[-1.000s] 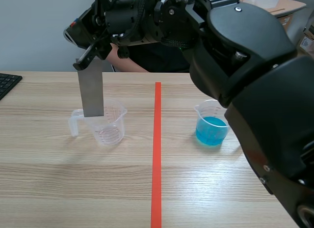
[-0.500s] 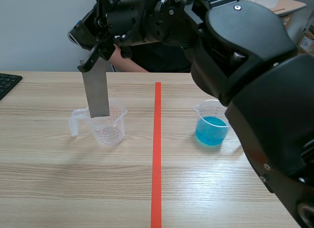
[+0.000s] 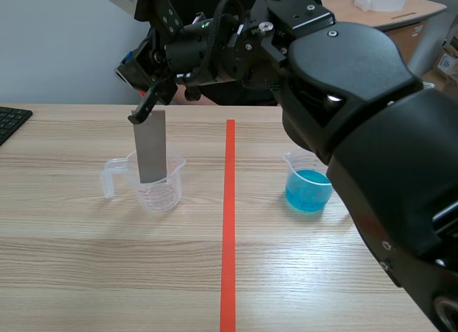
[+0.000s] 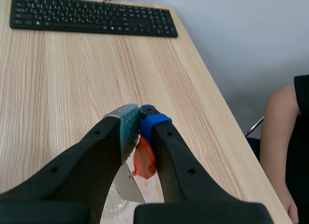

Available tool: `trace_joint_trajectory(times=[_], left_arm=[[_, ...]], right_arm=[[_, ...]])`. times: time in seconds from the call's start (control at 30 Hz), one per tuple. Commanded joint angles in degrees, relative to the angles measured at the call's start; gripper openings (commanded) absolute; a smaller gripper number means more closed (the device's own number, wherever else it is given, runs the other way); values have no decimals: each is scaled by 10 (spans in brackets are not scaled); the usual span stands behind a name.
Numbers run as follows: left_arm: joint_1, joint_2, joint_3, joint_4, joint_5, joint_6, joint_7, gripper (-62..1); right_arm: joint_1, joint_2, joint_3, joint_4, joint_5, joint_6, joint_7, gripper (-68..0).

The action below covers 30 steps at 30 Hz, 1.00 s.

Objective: Do the redox reaction experiment.
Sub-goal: 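Put the plate into the left beaker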

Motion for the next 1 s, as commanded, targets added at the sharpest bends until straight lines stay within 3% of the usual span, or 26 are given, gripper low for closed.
trace_joint_trajectory(times=[0.0, 0.27, 0.57, 0.67, 0.77, 0.83, 0.97], left_arm=[[0, 0, 0, 3, 1, -1, -6, 14], [0, 0, 0, 3, 10, -2, -6, 14], [0, 0, 0, 3, 9, -2, -6, 14], [0, 0, 0, 3, 9, -2, -6, 14], [0, 0, 0, 3, 9, -2, -6, 14], [0, 0, 0, 3, 9, -2, -6, 14], [0, 0, 0, 3, 10, -1, -7, 14]], right_arm=[[16, 0, 4, 1, -6, 4, 22, -660], [18, -4, 4, -42, -58, -7, 69, -660], [20, -4, 4, -52, -62, -7, 89, -655], [19, -3, 4, -52, -62, -7, 92, -553], [18, -2, 4, -52, -50, -7, 93, -354], [15, 2, 4, -52, -17, -7, 98, -222], [-2, 19, 4, -42, 48, -7, 126, -91]])
